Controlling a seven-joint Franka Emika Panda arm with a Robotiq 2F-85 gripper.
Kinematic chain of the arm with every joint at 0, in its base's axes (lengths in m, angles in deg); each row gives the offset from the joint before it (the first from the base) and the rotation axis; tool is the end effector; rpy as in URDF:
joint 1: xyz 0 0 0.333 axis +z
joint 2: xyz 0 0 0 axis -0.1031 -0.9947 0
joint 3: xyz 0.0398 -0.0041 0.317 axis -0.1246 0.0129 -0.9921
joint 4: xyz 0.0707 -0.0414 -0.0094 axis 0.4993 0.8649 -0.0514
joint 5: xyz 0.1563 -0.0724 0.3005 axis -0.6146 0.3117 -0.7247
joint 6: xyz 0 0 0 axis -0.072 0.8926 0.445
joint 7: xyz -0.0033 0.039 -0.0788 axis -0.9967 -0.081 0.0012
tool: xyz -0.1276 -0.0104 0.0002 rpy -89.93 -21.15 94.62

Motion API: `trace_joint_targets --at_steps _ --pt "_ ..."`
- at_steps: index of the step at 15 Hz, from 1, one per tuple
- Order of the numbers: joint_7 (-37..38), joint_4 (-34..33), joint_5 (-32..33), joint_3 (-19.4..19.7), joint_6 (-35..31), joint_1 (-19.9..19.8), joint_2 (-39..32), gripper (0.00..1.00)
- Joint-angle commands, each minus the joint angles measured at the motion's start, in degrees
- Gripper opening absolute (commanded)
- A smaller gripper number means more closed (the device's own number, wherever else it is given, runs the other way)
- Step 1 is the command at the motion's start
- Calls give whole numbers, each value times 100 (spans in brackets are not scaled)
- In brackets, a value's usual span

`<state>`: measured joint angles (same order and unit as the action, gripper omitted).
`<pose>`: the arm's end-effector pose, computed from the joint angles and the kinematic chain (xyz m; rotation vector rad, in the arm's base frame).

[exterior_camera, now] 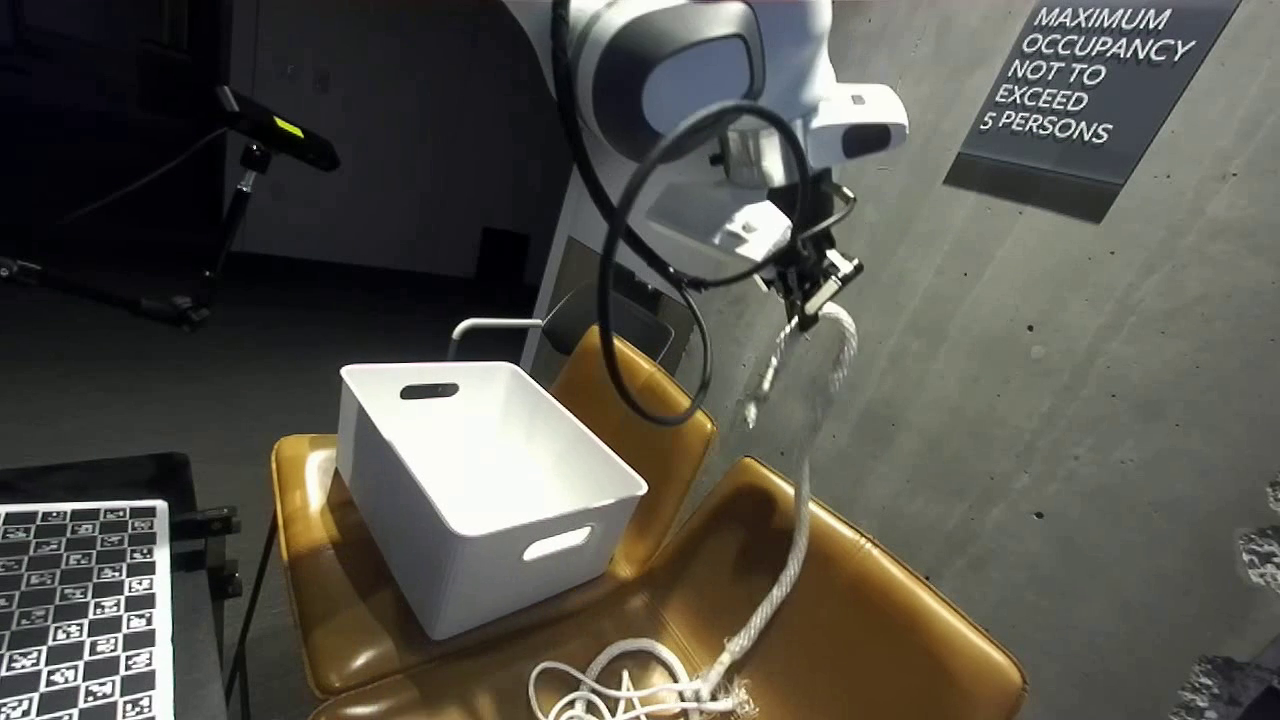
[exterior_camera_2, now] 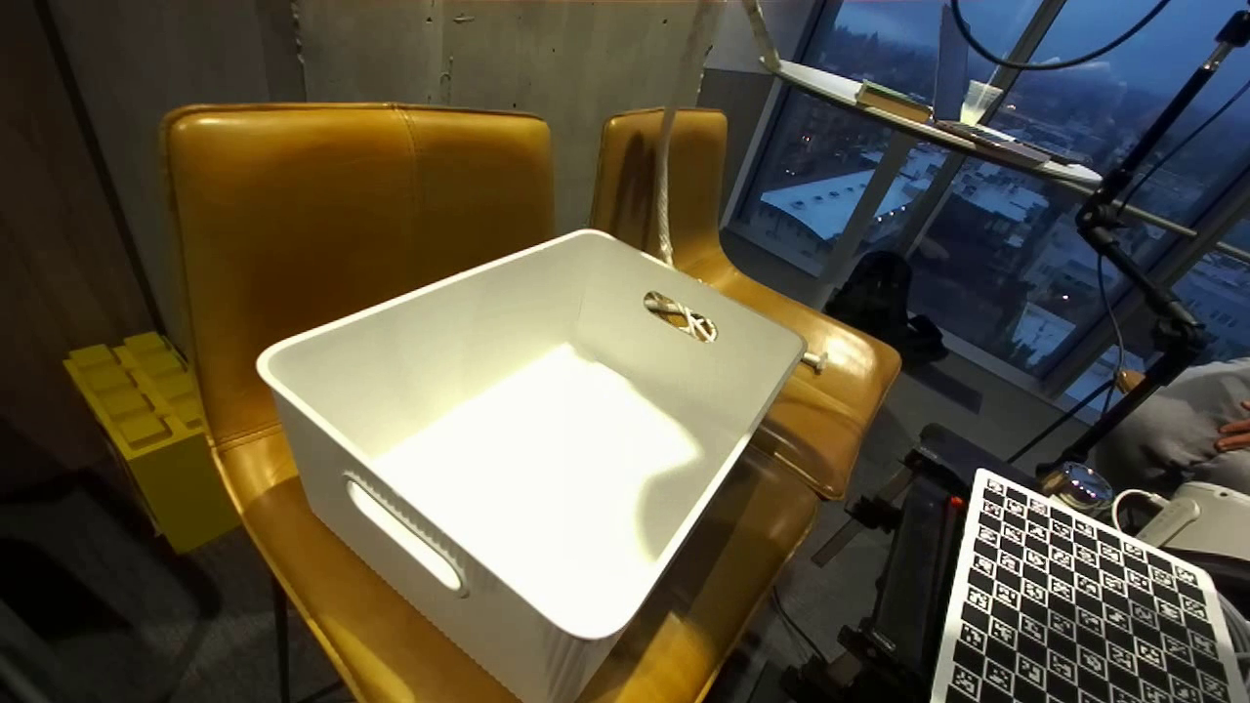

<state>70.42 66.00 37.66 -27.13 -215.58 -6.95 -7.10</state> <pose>0.6366 -0.1205 0.5115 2.8429 -0.0414 1.1580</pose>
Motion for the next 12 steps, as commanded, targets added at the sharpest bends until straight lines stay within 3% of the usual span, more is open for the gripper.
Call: trace_joint_targets --at_steps 1,5,6,8,12 --pt "-89 1037 -200 -275 -328 142 1204 3" --pt "335 1605 18 -511 -148 454 2282 3" --pt "471 1736 129 -273 -30 853 2552 3" --pt "677 2036 262 -356 257 1125 3097 3" --pt "1462 2547 369 -668 1552 1640 4131 3"
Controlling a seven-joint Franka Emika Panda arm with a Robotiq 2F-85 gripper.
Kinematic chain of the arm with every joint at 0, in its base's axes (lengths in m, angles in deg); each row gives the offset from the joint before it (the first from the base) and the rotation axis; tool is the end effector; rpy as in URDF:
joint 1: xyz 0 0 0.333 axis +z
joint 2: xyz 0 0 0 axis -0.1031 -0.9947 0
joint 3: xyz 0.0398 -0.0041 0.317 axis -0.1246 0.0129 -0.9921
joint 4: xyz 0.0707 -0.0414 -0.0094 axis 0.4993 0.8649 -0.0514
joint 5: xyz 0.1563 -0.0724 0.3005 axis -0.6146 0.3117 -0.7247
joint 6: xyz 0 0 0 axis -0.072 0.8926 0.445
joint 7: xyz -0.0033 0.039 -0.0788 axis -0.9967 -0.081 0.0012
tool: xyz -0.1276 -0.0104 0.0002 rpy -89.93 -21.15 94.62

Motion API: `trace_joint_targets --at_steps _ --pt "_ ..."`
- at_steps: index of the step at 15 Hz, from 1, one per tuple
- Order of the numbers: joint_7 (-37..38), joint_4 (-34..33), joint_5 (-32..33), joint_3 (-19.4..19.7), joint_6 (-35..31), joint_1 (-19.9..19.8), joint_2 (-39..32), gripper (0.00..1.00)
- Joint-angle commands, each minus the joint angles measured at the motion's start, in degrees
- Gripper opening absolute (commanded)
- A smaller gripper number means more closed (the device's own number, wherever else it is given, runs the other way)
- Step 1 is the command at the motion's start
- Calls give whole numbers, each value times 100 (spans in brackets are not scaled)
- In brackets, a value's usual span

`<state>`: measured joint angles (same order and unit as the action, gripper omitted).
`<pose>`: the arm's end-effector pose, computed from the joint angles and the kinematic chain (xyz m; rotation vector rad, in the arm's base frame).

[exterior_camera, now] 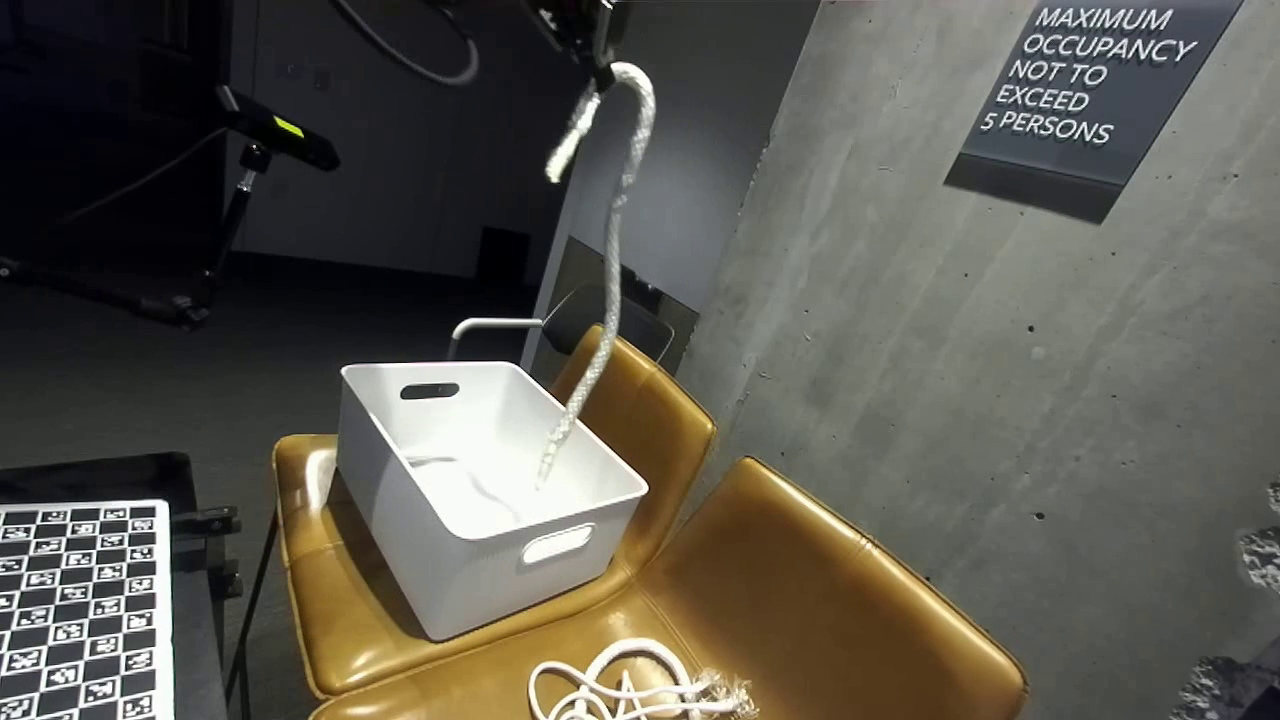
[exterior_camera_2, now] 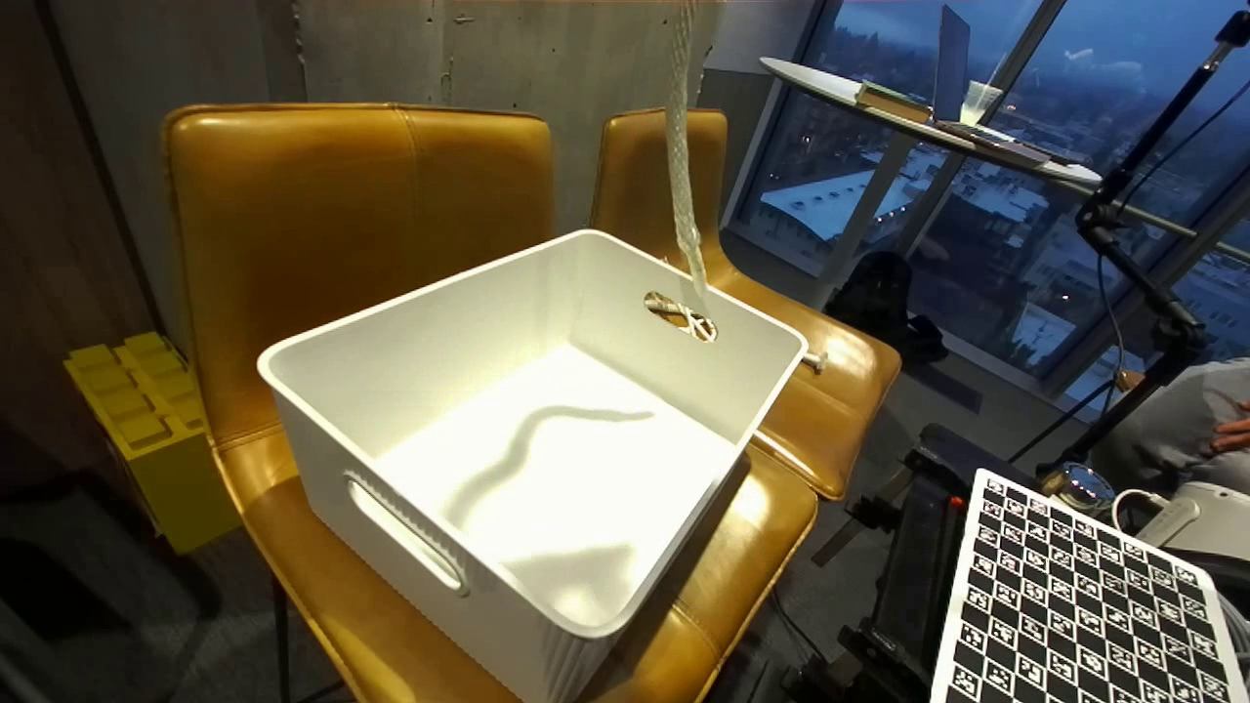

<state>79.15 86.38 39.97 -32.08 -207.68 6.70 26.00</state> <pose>0.4701 0.0796 0.6388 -2.8081 -0.2896 -1.2840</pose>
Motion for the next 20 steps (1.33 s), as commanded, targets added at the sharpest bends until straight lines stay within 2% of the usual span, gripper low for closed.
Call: trace_joint_targets --at_steps 1,4,9,15,20 --pt "802 667 134 -283 1028 396 1068 3" --pt "1272 1181 157 -551 1362 617 1435 3" --pt "1328 1611 326 -492 1075 482 1005 3" --pt "1353 968 560 -256 741 175 -200 3" --pt "1309 260 397 -83 517 235 -1210 3"
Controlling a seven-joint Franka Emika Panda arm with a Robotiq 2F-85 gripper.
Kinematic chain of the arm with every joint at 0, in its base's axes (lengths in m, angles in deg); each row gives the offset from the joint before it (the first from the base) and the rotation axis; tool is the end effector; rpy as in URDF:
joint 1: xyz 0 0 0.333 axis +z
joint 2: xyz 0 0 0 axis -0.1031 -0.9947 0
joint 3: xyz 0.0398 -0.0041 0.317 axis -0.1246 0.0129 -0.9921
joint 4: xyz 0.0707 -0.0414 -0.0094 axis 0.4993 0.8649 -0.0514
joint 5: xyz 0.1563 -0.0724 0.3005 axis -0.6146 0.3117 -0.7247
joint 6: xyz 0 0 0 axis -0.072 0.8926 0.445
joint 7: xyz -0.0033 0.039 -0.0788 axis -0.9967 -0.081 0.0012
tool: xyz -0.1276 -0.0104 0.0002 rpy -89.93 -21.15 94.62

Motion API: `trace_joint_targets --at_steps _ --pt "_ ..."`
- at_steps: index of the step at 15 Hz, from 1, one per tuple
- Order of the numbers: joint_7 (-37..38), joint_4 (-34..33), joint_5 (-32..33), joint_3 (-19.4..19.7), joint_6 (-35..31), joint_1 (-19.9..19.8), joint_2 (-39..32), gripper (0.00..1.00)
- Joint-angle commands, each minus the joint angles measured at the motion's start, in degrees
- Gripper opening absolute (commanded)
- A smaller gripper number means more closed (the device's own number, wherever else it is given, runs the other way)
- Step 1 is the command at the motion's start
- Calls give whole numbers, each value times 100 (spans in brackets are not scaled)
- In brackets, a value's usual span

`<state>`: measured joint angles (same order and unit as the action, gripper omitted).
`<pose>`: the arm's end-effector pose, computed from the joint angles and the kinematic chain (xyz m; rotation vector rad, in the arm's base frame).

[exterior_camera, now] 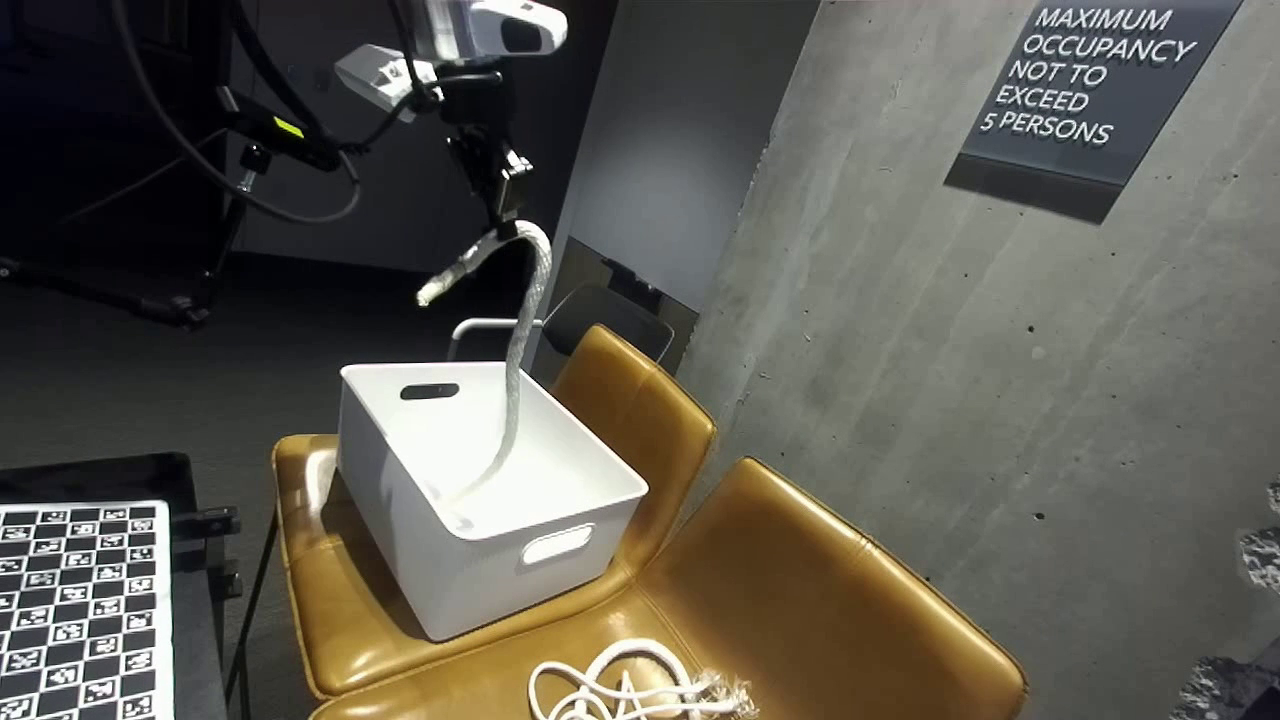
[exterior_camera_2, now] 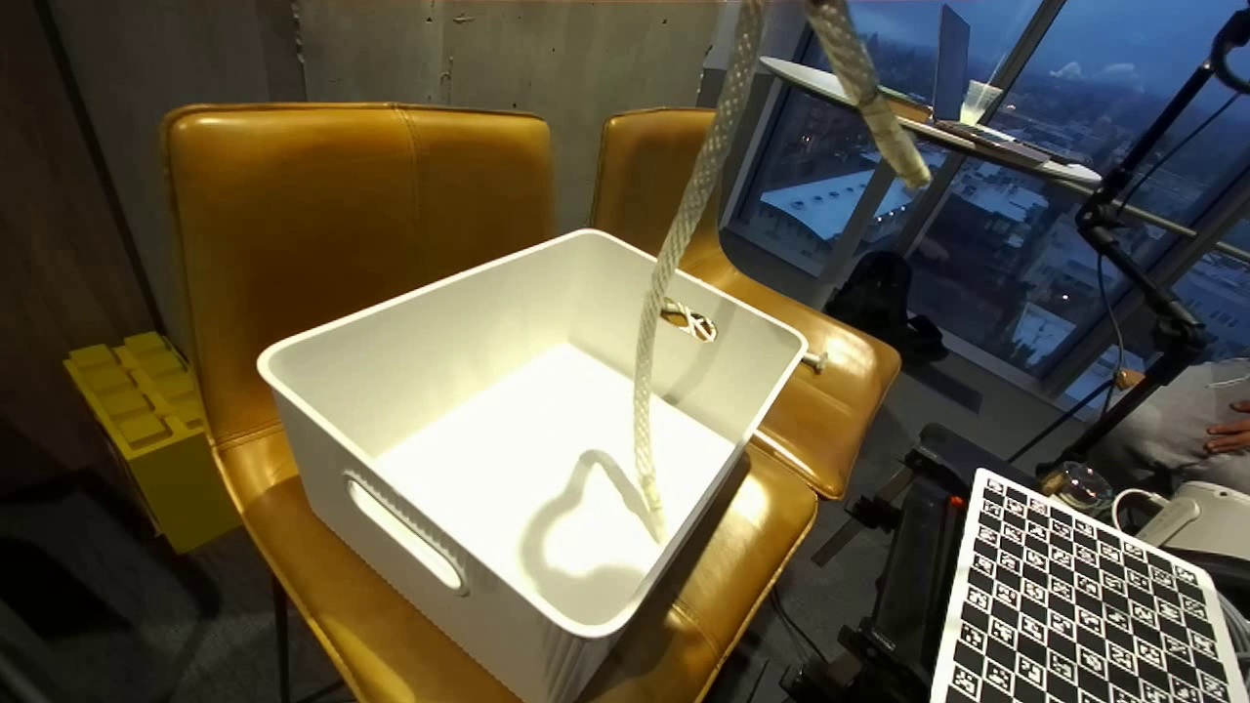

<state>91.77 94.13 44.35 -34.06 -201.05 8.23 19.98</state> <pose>0.4726 0.1061 0.5046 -2.9966 -0.1382 -0.7607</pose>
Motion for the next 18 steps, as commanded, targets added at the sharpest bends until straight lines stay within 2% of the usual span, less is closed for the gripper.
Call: trace_joint_targets --at_steps 1,2,3,4,9,12,14,18 --pt "58 -632 -58 136 -130 90 -766 3" --pt "69 -711 -75 158 -103 96 -886 3" --pt "124 -734 -80 176 -33 93 -957 36" --pt "156 -749 -114 197 35 97 -1018 37" --pt "-82 -611 -487 455 435 -13 -995 71" --pt "-587 -473 -678 868 807 -283 -968 95" --pt "-889 -558 -661 1165 916 -509 -1129 100" --pt "-1528 -851 -637 1645 891 -940 -1744 100"
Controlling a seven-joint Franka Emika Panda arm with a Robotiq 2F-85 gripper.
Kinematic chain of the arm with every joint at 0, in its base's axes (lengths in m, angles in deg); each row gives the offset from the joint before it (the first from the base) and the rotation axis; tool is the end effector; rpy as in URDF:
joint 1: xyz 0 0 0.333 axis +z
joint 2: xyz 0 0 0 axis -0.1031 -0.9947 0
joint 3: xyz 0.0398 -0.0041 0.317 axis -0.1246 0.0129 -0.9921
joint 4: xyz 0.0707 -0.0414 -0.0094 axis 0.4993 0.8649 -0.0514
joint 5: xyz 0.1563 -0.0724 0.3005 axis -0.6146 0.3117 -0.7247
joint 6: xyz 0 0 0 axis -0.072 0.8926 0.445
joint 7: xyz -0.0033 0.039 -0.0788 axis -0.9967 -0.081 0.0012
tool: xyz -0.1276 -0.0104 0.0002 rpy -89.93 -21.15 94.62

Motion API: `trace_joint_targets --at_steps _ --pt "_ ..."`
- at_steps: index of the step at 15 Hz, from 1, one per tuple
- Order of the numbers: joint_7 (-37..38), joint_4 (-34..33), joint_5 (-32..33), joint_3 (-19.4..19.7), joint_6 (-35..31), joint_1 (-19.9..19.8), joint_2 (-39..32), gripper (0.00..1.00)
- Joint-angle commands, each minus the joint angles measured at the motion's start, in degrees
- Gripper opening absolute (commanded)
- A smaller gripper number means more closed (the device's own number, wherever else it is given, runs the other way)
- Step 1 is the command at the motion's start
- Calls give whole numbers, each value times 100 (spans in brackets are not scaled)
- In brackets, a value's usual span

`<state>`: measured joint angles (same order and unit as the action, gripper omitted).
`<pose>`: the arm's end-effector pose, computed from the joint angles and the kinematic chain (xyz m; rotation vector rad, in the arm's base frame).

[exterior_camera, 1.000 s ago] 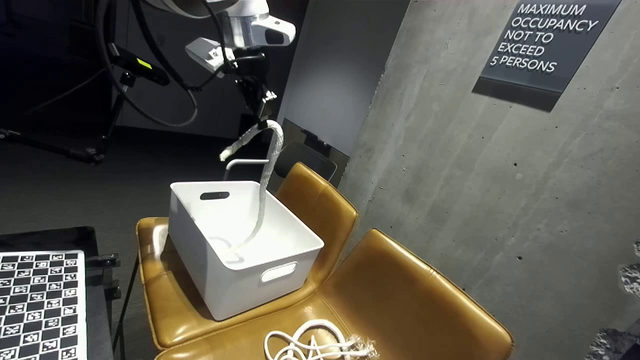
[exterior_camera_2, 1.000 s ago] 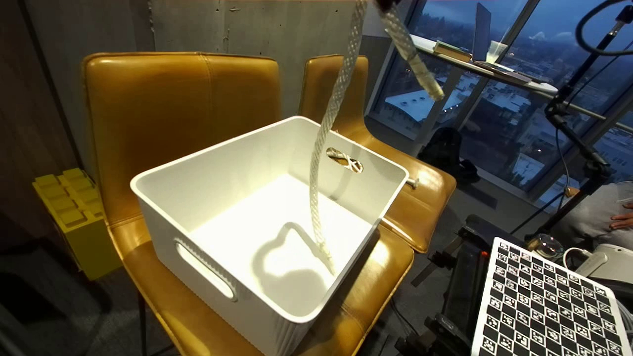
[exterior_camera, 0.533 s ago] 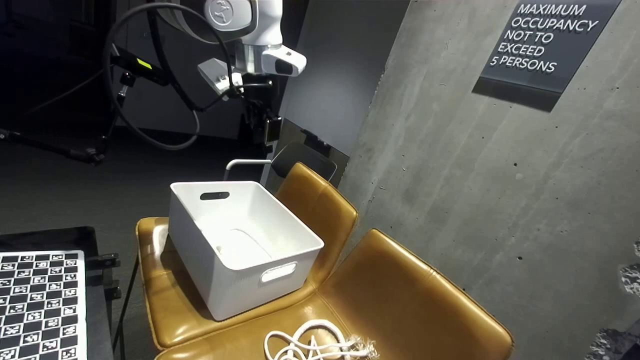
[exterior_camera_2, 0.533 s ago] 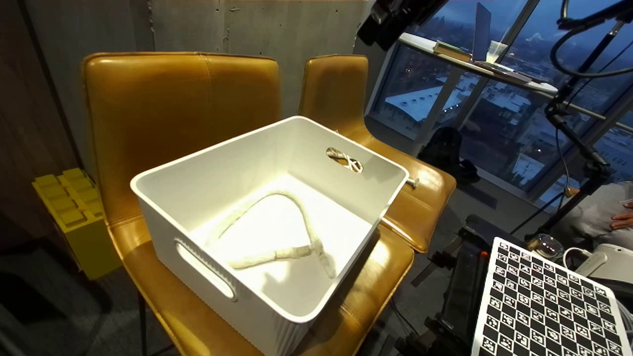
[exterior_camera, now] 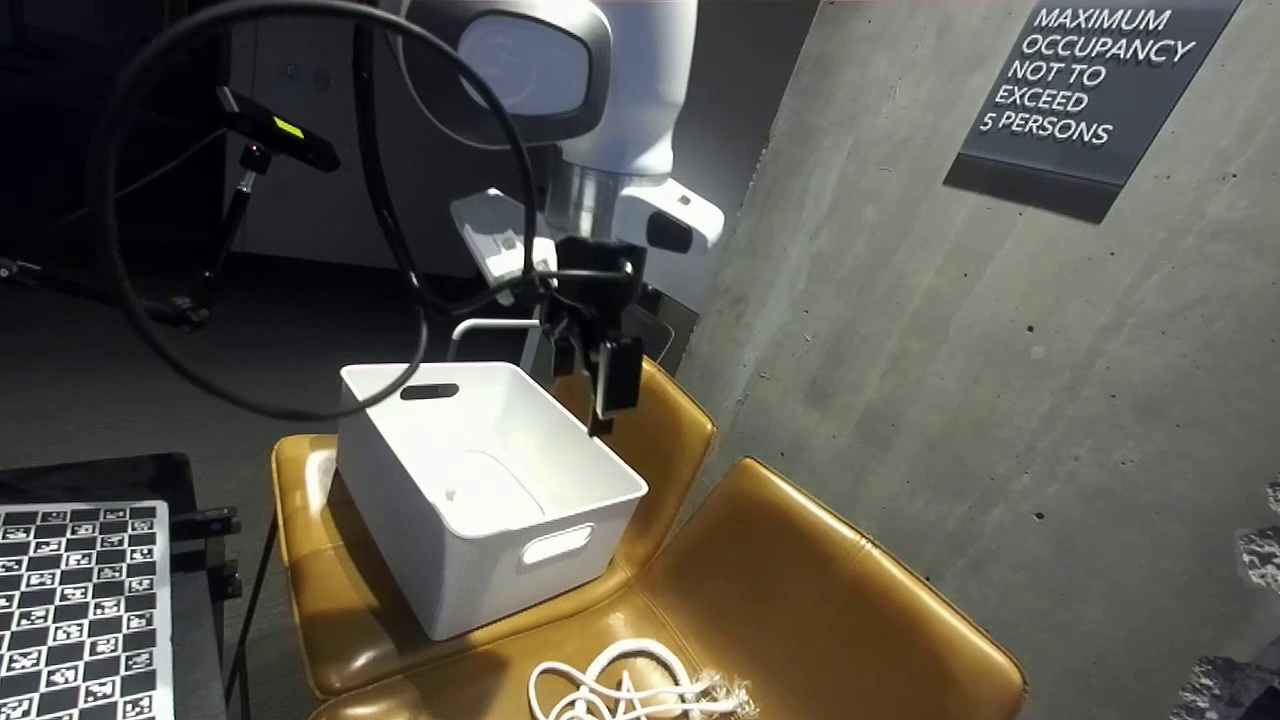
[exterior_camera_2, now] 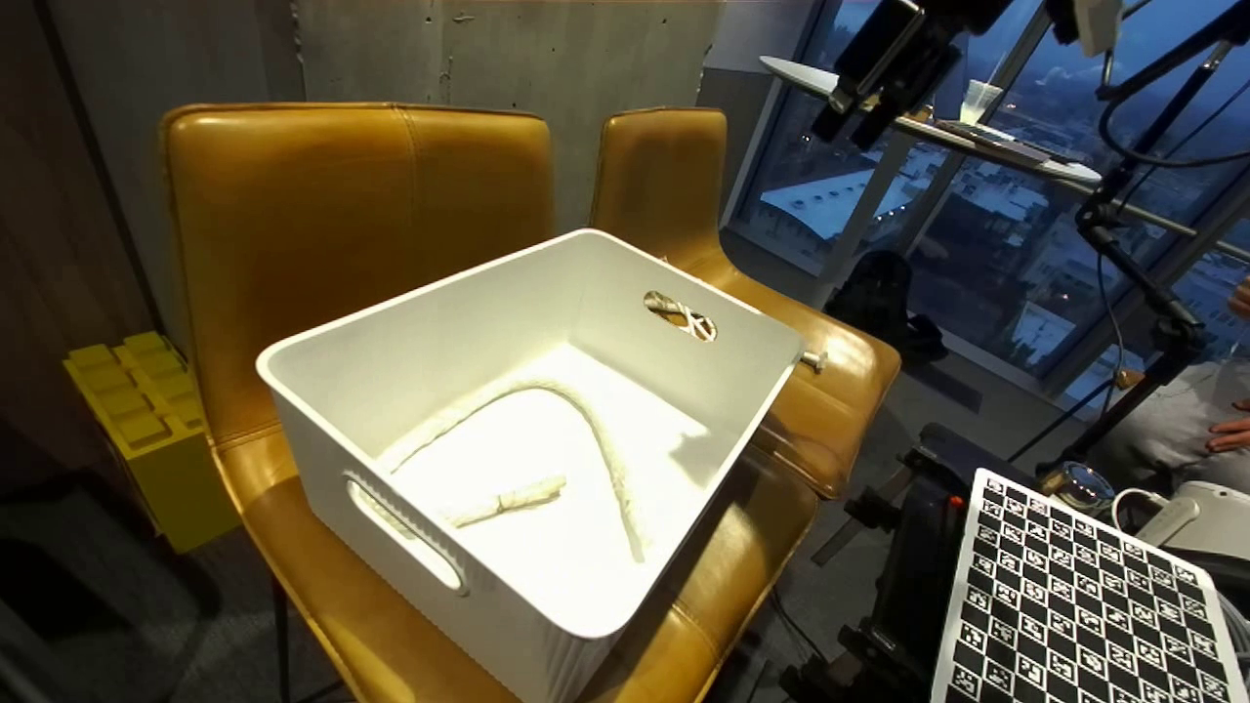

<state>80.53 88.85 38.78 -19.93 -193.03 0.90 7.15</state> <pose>0.5120 -0.0824 0.4179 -3.0642 0.2418 -0.3644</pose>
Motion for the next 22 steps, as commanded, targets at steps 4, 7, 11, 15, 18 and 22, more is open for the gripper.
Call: trace_joint_targets --at_steps 4,7,11,15,18,22 --pt "-984 -1093 -394 422 153 -639 -1533 100" --pt "-1022 -1711 -419 386 196 -927 -2298 100" --pt "-863 -2439 -175 368 198 -1116 -3267 100" --pt "-709 -3081 -3 417 209 -1187 -4109 100" --pt "-589 -3626 100 441 324 -1262 -4591 100" --pt "-452 -4248 210 456 466 -1339 -5054 100"
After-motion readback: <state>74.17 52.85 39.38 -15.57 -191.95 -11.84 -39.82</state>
